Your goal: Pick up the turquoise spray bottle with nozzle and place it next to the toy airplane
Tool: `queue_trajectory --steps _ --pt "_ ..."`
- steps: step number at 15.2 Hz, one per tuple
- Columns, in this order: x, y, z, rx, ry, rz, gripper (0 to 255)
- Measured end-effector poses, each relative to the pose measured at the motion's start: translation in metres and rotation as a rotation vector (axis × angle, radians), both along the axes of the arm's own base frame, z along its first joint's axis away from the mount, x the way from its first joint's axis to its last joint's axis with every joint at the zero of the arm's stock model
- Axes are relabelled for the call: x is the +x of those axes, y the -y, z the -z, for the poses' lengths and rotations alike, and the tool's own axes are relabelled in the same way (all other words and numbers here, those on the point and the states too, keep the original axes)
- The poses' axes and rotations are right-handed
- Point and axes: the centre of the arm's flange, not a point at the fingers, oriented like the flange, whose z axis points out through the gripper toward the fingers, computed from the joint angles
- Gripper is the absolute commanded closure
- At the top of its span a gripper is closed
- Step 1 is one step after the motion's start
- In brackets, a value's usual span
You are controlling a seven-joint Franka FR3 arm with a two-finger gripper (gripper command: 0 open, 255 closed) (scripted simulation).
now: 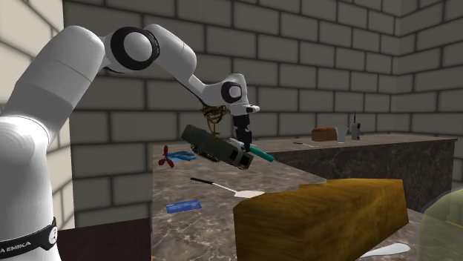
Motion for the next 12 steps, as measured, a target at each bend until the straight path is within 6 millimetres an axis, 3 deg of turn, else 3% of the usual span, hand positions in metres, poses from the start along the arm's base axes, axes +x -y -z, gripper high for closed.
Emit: queue_trajectory --steps 4,6,7,12 --pt "0.008 -0.008 0.017 0.034 0.038 -0.005 255" --pt "-0.001 -0.016 0.026 0.010 -0.007 -0.005 255" --pt "-0.001 -0.010 0.028 -0.003 -0.032 -0.006 0" --pt "-0.005 0.000 0.042 -0.043 -0.108 -0.004 0"
